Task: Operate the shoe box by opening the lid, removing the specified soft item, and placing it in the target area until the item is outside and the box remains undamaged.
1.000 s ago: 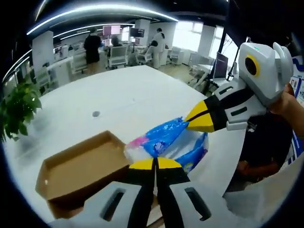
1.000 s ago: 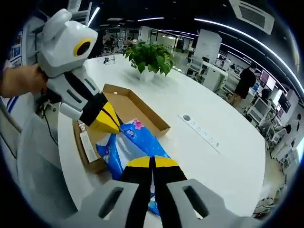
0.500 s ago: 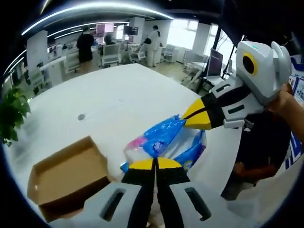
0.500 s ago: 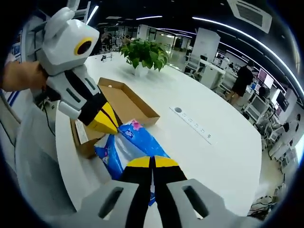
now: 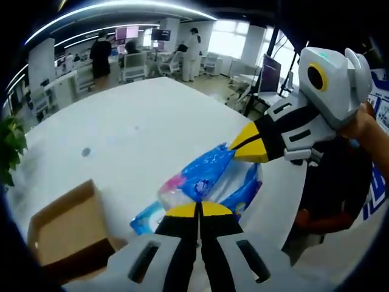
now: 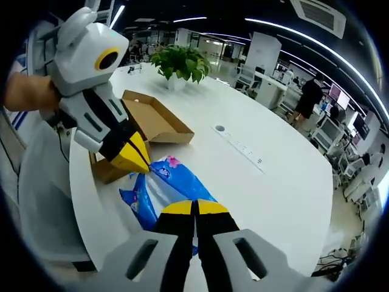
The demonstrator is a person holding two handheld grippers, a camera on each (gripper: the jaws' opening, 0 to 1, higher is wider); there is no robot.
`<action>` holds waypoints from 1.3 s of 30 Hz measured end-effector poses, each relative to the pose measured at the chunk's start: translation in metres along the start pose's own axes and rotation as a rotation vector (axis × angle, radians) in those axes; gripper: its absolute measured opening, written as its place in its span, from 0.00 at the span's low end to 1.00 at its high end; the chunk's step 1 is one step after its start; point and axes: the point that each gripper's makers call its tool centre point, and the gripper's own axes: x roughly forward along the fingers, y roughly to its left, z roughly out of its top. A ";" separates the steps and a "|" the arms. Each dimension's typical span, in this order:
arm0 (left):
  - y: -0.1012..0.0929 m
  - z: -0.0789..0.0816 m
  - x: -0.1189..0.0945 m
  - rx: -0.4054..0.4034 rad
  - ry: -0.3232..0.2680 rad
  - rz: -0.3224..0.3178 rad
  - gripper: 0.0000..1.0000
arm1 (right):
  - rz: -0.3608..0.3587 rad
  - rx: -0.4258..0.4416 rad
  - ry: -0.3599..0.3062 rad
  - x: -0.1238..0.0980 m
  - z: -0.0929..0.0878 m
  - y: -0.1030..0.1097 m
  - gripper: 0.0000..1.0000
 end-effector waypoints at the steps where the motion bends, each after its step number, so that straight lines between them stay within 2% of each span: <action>1: -0.002 0.001 0.003 0.000 0.001 -0.002 0.00 | 0.000 0.000 0.000 -0.001 -0.001 -0.001 0.00; 8: -0.015 0.008 0.020 0.006 0.008 -0.016 0.00 | -0.004 -0.005 0.008 -0.007 -0.015 -0.019 0.00; 19: -0.028 0.011 0.048 0.005 0.029 -0.043 0.00 | -0.002 -0.004 0.030 -0.010 -0.039 -0.035 0.00; 39: -0.048 0.017 0.103 0.014 0.085 -0.080 0.00 | 0.008 0.027 0.073 0.000 -0.089 -0.075 0.00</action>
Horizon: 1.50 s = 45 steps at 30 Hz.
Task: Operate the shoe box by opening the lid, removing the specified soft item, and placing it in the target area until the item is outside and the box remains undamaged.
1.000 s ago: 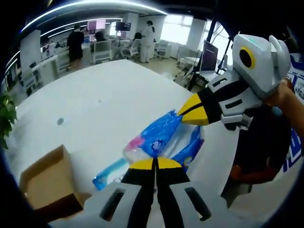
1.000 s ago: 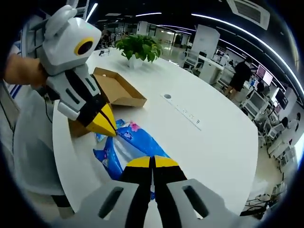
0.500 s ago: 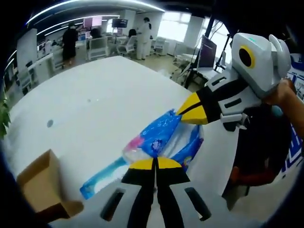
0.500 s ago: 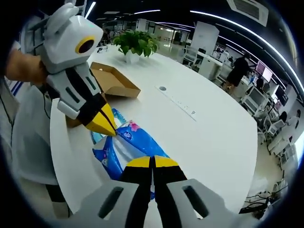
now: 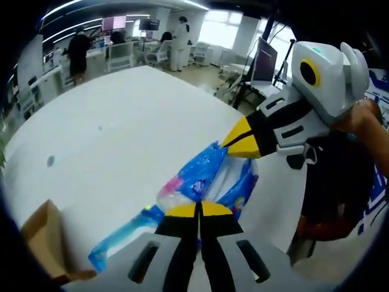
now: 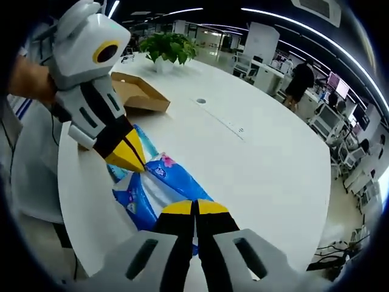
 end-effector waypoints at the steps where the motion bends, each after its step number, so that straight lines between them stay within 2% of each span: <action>1: -0.002 0.000 0.003 0.005 0.009 -0.005 0.00 | 0.000 0.000 0.003 0.001 -0.002 -0.002 0.00; 10: -0.006 -0.005 0.025 0.020 0.051 -0.028 0.00 | 0.001 0.025 0.017 0.008 -0.019 -0.012 0.00; 23: 0.003 -0.023 0.054 0.020 0.112 -0.035 0.00 | 0.018 0.065 0.064 0.031 -0.049 -0.009 0.00; 39: 0.012 -0.037 0.057 0.029 0.139 -0.026 0.00 | 0.033 0.039 0.089 0.046 -0.056 0.000 0.00; 45: 0.013 -0.039 0.057 0.052 0.137 -0.025 0.00 | 0.026 -0.025 0.110 0.048 -0.058 0.001 0.00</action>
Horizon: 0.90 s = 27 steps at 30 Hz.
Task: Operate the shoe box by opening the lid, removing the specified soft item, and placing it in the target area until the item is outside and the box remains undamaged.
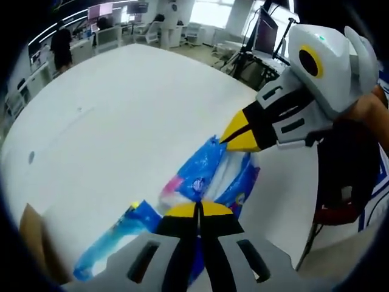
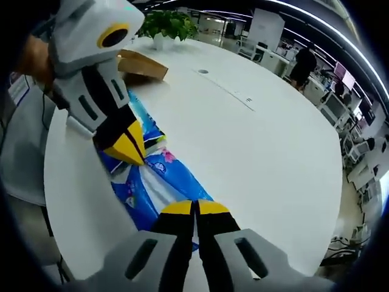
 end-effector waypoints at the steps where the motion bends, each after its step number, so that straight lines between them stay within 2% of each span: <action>1: 0.001 0.000 -0.001 0.004 -0.004 0.005 0.00 | -0.003 -0.010 0.005 0.000 0.000 0.000 0.00; 4: 0.001 0.002 -0.004 0.005 -0.015 0.009 0.01 | -0.004 -0.012 0.009 -0.001 0.001 0.002 0.04; 7: 0.001 0.003 -0.009 0.029 -0.024 0.017 0.07 | -0.011 -0.021 0.007 -0.007 0.005 0.003 0.11; 15: -0.003 0.009 -0.030 0.064 -0.062 0.023 0.15 | -0.034 -0.011 0.005 -0.023 0.016 0.008 0.18; 27: 0.000 0.001 -0.074 0.109 -0.103 0.043 0.32 | -0.071 0.014 0.011 -0.052 0.031 0.028 0.28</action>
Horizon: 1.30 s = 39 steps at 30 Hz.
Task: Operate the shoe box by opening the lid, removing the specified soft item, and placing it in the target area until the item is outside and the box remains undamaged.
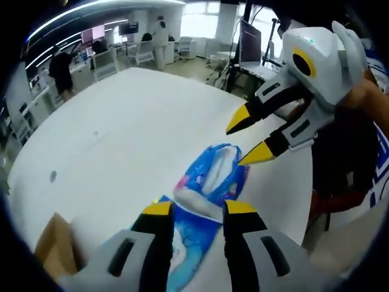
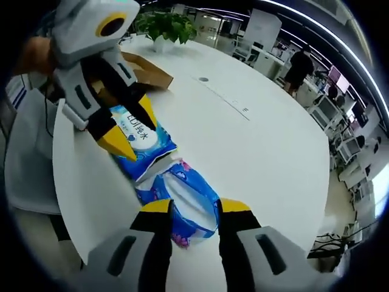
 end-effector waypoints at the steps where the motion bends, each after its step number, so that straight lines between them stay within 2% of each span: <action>1: 0.000 -0.001 -0.003 0.000 -0.003 0.001 0.32 | -0.005 0.008 -0.004 -0.003 0.002 0.002 0.29; 12: 0.005 -0.012 -0.044 0.011 -0.064 0.039 0.41 | -0.016 0.047 -0.020 -0.026 0.017 0.025 0.37; 16: 0.011 -0.017 -0.059 0.000 -0.076 0.047 0.42 | -0.022 0.010 -0.015 -0.032 0.023 0.034 0.33; 20: 0.019 -0.025 -0.074 -0.001 -0.083 0.061 0.43 | -0.024 0.029 -0.037 -0.035 0.035 0.041 0.39; 30: 0.036 -0.043 -0.109 -0.009 -0.103 0.078 0.48 | -0.013 0.016 -0.066 -0.033 0.062 0.062 0.41; 39: 0.064 -0.065 -0.143 -0.043 -0.123 0.114 0.51 | 0.023 -0.006 -0.086 -0.025 0.093 0.087 0.44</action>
